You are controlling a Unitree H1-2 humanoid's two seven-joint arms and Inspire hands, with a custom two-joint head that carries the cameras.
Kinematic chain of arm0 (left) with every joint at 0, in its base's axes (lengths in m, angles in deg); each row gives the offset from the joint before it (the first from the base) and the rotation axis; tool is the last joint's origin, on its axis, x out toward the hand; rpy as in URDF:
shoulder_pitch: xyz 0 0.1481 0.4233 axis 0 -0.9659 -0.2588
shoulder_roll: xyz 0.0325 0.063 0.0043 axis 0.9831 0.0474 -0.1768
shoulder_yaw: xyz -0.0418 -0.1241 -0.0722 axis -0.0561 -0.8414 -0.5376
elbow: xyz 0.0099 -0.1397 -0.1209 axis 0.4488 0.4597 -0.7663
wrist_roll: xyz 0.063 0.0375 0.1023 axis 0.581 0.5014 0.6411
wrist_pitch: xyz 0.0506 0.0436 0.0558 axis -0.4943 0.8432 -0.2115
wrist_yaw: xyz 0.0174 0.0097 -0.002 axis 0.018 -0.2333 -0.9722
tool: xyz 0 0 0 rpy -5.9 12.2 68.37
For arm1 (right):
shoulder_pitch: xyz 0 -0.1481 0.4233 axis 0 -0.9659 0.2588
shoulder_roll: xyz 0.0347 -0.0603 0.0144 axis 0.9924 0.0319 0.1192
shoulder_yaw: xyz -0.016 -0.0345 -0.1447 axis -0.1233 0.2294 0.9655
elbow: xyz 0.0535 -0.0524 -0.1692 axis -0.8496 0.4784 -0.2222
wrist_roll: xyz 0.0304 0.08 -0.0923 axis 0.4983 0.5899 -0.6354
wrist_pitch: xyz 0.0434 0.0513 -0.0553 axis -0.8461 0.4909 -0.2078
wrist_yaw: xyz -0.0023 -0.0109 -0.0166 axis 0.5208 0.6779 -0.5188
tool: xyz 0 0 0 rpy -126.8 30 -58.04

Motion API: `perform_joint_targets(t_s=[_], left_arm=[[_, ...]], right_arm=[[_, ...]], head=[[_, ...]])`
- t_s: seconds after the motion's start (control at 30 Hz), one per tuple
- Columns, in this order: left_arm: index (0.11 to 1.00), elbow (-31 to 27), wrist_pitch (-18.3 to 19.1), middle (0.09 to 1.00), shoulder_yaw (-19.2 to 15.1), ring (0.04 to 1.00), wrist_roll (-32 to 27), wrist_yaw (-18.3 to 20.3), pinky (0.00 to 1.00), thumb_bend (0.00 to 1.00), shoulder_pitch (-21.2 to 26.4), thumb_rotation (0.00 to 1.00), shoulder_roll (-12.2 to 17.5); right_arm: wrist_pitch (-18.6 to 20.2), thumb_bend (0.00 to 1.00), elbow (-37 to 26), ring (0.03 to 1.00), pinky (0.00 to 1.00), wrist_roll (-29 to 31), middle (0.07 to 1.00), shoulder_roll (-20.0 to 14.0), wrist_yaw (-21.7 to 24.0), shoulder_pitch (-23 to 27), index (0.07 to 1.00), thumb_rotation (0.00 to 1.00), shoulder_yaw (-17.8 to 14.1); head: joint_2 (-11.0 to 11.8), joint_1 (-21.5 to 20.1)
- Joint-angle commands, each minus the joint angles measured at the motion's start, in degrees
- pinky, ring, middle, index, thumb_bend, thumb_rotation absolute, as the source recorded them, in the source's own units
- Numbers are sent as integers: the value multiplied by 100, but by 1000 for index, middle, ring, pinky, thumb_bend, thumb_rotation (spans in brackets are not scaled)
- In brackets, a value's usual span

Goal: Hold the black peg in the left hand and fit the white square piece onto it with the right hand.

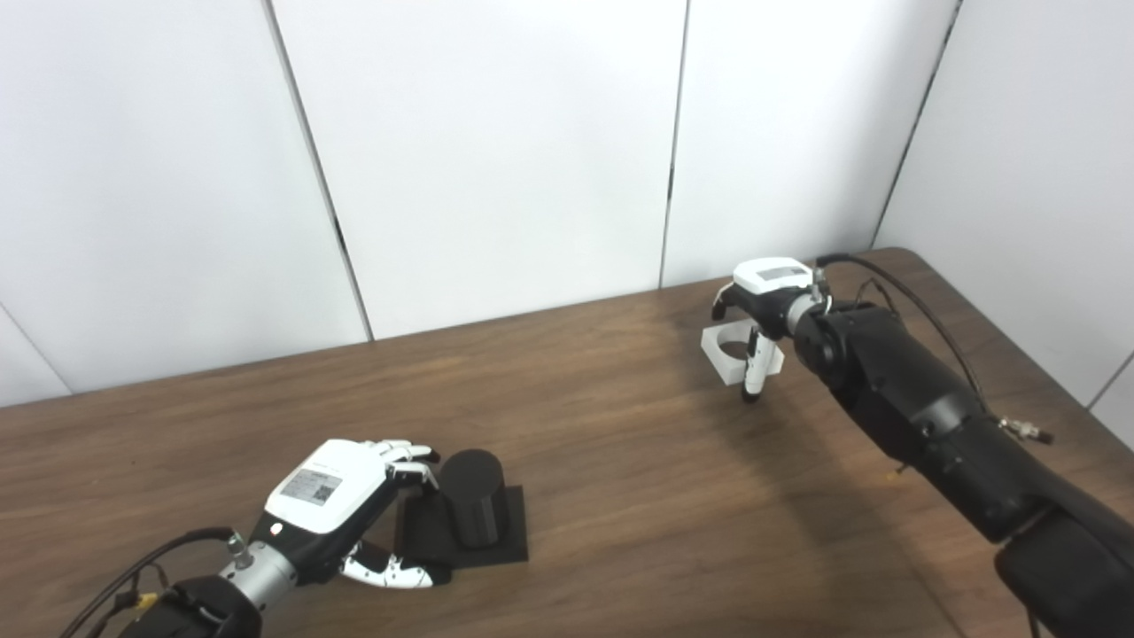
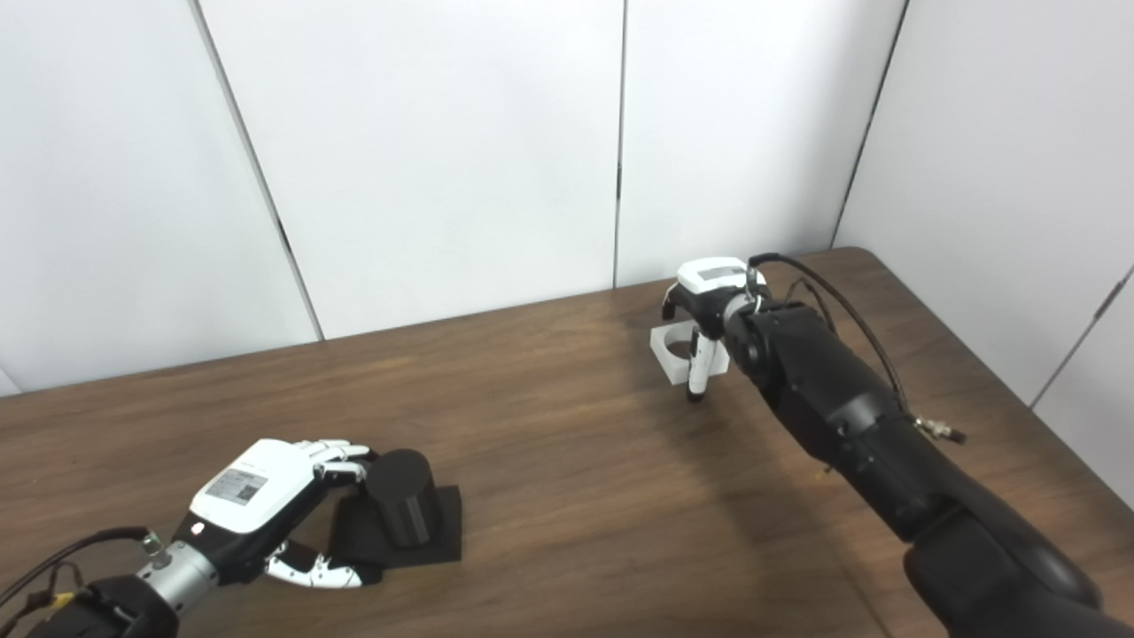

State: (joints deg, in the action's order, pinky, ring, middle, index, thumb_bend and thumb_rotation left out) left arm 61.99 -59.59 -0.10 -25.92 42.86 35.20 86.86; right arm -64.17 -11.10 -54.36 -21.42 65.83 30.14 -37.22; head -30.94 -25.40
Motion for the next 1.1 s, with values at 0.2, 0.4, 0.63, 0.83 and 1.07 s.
perform_joint_targets(t_s=[0.2, 0.4, 0.63, 0.83, 1.07], left_arm=[[492, 41, -91, 843, 312, 850, 349, 789, 781, 523, -444, 63, 253], [493, -39, -21, 846, 302, 855, 348, 915, 786, 523, -439, 64, 284], [493, -96, -26, 845, 270, 851, 328, 942, 781, 523, -454, 64, 301], [492, -116, -44, 838, 234, 848, 316, 926, 770, 523, -478, 63, 288], [492, -79, -65, 835, 201, 844, 299, 888, 767, 523, -486, 62, 258]], right_arm=[[48, 797, 411, 832, 691, -177, 829, -112, -39, 201, 667, 208, 293], [180, 780, 306, 767, 674, -245, 752, -248, 162, 222, 633, 204, 445], [352, 548, 76, 814, 715, -293, 768, -340, 302, 169, 500, 152, 481], [229, 521, -104, 798, 695, -230, 741, -412, 301, 105, 488, 146, 444], [24, 523, -169, 796, 718, -57, 731, -412, 16, 65, 486, 147, 283]], head=[[-36, -4], [-71, 15], [-94, -1], [-148, 44], [-193, 98]])
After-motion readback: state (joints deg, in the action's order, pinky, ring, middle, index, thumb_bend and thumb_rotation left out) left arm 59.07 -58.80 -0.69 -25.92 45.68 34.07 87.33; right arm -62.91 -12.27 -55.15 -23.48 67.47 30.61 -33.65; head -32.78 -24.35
